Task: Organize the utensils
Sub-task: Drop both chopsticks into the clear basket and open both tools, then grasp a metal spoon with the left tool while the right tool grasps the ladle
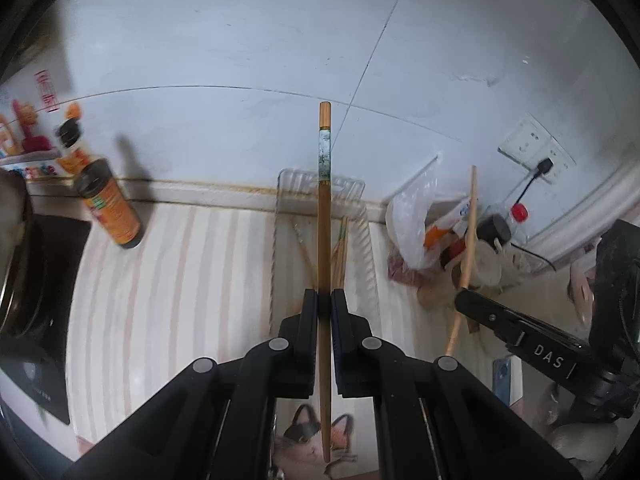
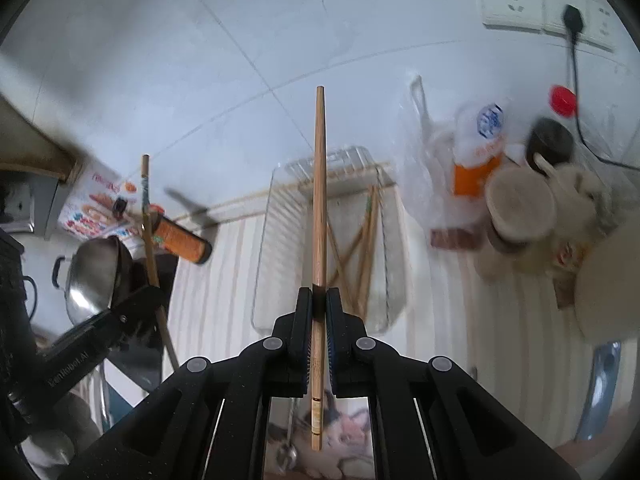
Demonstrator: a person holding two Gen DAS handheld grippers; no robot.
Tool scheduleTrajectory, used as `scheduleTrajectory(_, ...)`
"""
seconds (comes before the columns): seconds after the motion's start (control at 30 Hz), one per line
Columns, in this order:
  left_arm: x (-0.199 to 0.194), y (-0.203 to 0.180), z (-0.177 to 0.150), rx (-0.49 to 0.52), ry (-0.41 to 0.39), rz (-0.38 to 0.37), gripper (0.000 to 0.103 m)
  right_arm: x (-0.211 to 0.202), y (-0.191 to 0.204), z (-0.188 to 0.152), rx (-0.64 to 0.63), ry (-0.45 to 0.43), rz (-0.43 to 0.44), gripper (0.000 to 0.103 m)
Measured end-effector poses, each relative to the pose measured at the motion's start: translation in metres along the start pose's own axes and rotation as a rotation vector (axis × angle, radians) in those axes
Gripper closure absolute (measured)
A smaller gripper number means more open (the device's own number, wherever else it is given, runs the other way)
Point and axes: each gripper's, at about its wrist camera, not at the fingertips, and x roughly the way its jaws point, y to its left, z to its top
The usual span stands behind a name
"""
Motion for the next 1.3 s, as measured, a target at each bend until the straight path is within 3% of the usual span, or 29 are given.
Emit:
scheduleTrajectory(0.27,0.088,0.006,0.048,-0.041,0.153,-0.009,0.099,0.074,-0.001,0.061,0.015,0.093,-0.062,0.096)
scheduleTrajectory(0.47,0.143,0.012,0.047,-0.052,0.254,0.017,0.099,0.139,-0.019,0.071,0.053,0.175,-0.119,0.096)
scheduleTrajectory(0.67,0.152,0.015,0.046,-0.046,0.279,0.072,0.097,0.171,-0.031,0.064,0.08,0.236,-0.094,0.095)
scheduleTrajectory(0.77,0.145,0.016,0.046,-0.028,0.251,0.113,0.096,0.17,-0.032,0.062,0.066,0.237,-0.117,0.087)
scheduleTrajectory(0.83,0.137,0.016,0.045,-0.01,0.229,0.147,0.089,0.162,-0.037,0.061,0.077,0.225,-0.118,0.08)
scheduleTrajectory(0.97,0.11,0.018,0.036,0.017,0.136,0.233,0.045,0.135,-0.042,0.054,0.078,0.166,-0.127,0.069)
scheduleTrajectory(1.0,0.103,0.019,0.032,0.017,0.117,0.243,0.04,0.127,-0.042,0.052,0.077,0.155,-0.129,0.069)
scheduleTrajectory(1.07,0.088,0.019,0.022,0.017,0.07,0.263,0.039,0.105,-0.048,0.044,0.085,0.122,-0.139,0.066)
scheduleTrajectory(1.2,0.062,0.019,0.0,0.037,-0.023,0.308,0.003,0.064,-0.064,0.02,0.119,0.058,-0.14,0.054)
scheduleTrajectory(1.3,0.053,0.021,-0.02,0.056,-0.039,0.313,0.0,0.04,-0.078,-0.002,0.128,0.024,-0.153,0.046)
